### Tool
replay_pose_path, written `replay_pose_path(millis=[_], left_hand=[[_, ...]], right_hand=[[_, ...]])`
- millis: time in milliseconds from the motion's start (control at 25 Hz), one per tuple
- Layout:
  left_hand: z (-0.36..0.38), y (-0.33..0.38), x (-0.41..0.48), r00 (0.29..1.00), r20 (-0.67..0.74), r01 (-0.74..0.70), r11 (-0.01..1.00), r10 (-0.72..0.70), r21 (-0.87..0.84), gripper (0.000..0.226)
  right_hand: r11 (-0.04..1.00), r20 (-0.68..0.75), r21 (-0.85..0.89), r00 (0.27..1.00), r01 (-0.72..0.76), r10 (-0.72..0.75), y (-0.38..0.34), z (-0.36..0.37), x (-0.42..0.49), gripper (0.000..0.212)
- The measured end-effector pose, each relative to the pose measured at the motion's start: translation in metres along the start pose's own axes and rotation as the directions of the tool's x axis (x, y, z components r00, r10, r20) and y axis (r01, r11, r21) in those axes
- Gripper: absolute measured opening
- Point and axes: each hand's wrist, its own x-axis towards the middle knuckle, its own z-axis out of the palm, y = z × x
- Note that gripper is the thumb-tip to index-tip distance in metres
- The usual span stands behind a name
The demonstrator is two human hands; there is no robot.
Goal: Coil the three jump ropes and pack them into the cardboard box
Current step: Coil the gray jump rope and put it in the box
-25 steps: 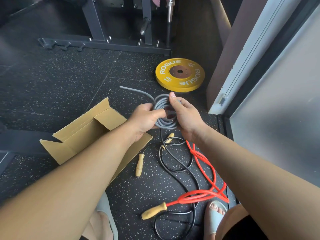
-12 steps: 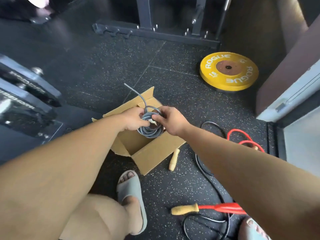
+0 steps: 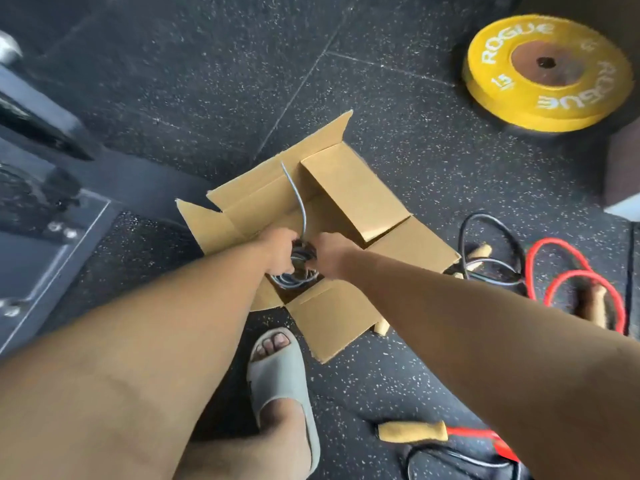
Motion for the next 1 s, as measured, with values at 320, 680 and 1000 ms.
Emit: replay_pose_path(millis=[320,680,1000], left_hand=[[0.027,-0.009,0.047,0.979,0.206,-0.025,0.984,-0.012,0.177,0.048],[0.030,-0.021,0.037,0.968,0.243,-0.046,0.995,0.065,-0.084,0.084],[0.067,-0.015,0.042,0.982,0.166,0.032,0.949,-0.088,0.312,0.045]], right_hand=[[0.941,0.249,-0.321,0.968,0.105,-0.023,0.009,0.017,0.065,0.041],[0.936,0.373,-0.316,0.927,0.155,-0.027,0.030,0.030,0.086,0.043],[0.896,0.408,-0.434,0.906,0.089,0.108,0.022,0.058,0.089,0.036]])
